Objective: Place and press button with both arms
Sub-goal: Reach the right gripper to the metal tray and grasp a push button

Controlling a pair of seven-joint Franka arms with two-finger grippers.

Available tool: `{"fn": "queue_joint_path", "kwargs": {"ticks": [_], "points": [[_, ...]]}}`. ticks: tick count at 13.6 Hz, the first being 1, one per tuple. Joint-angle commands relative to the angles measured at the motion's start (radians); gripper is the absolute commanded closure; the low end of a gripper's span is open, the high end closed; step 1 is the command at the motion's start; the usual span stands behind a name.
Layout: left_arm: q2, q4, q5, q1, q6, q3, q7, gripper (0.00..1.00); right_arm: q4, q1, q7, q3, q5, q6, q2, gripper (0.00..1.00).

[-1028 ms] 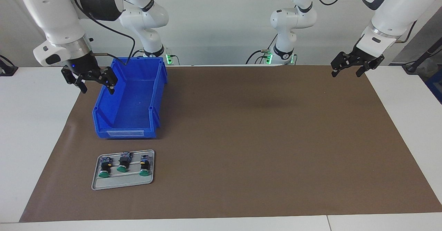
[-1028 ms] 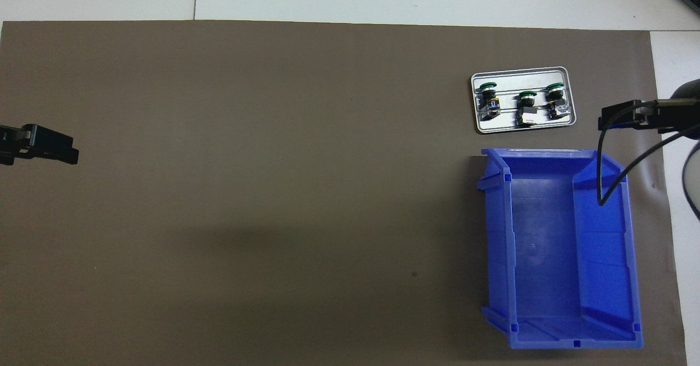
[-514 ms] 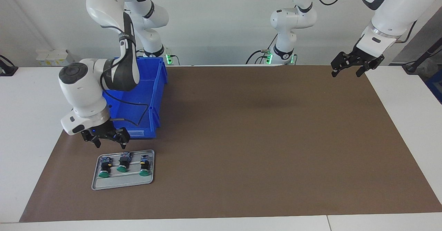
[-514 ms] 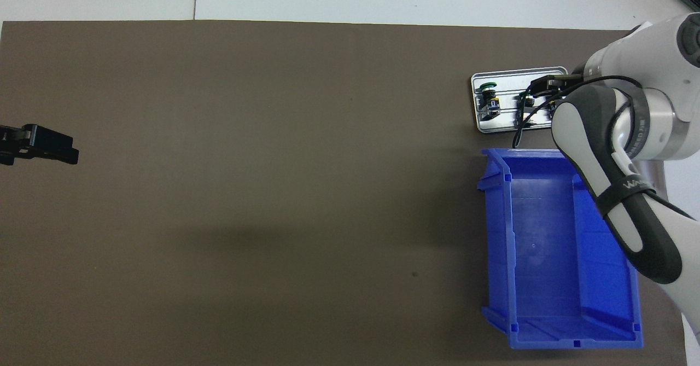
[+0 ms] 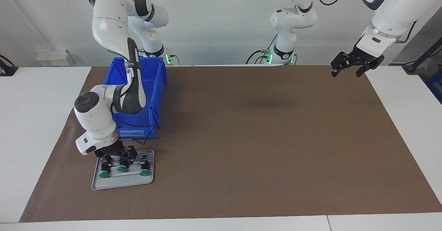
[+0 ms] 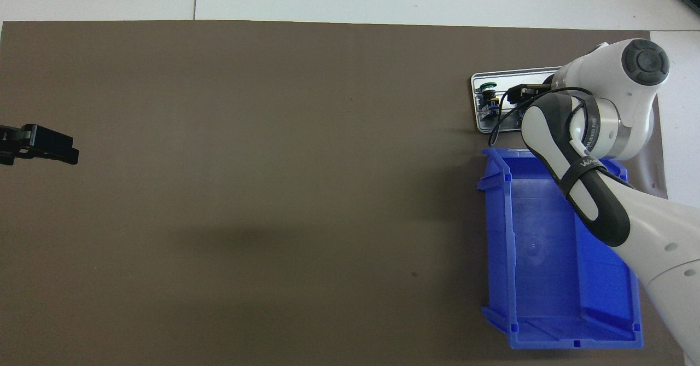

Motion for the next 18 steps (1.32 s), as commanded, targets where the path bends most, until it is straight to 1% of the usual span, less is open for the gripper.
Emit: {"fn": "queue_joint_path", "kwargs": {"ticks": [1,2,3,4,5,6,7,8,10,11,13,14,15,16,18], "points": [[-0.011,-0.013,0.001,0.006,-0.008,-0.004,-0.006,0.0,-0.067,-0.005,-0.031,0.007,0.031,0.088,-0.006,0.14],[-0.011,-0.013,0.001,0.006,-0.008,-0.004,-0.006,0.0,-0.07,-0.007,-0.031,0.007,0.031,0.101,-0.003,0.25],[-0.011,-0.013,0.001,0.006,-0.008,-0.004,-0.006,0.0,-0.069,-0.004,-0.027,0.007,0.031,0.107,0.0,0.45],[-0.011,-0.013,0.001,0.006,-0.008,-0.004,-0.006,0.0,-0.067,-0.004,-0.027,0.007,0.033,0.118,0.008,0.74],[-0.011,-0.013,0.001,0.006,-0.008,-0.004,-0.006,0.0,-0.061,-0.004,-0.016,0.007,0.034,0.116,0.011,1.0],[-0.011,-0.013,0.001,0.006,-0.008,-0.004,-0.006,0.0,-0.04,-0.01,-0.015,0.007,0.03,0.098,0.014,1.0],[-0.011,-0.013,0.001,0.006,-0.008,-0.004,-0.006,0.0,0.007,-0.007,-0.01,0.006,0.034,0.055,0.025,1.0],[-0.011,-0.013,0.001,0.006,-0.008,-0.004,-0.006,0.0,0.052,-0.002,0.011,0.006,0.036,-0.001,0.023,1.0],[-0.011,-0.013,0.001,0.006,-0.008,-0.004,-0.006,0.0,0.183,-0.005,0.1,0.003,0.024,-0.159,0.022,1.0],[-0.011,-0.013,0.001,0.006,-0.008,-0.004,-0.006,0.0,0.224,-0.004,0.19,-0.001,0.021,-0.216,0.014,1.0],[-0.011,-0.011,0.001,0.006,-0.008,-0.004,-0.006,0.0,0.277,0.005,0.473,-0.005,0.019,-0.276,-0.018,1.0],[-0.011,-0.013,0.001,0.006,-0.008,-0.004,-0.006,0.0,0.294,0.009,0.604,-0.004,0.013,-0.314,-0.03,1.0],[-0.011,-0.013,0.001,0.006,-0.008,-0.004,-0.006,0.0,0.305,0.027,0.696,-0.004,0.01,-0.357,-0.041,1.0],[-0.011,-0.013,0.001,0.006,-0.008,-0.004,-0.006,0.0,0.318,0.069,0.785,-0.008,-0.004,-0.394,-0.06,1.0],[-0.011,-0.013,0.001,0.006,-0.008,-0.004,-0.006,0.0,0.322,0.149,1.055,-0.008,-0.071,-0.469,-0.087,1.0]]}}
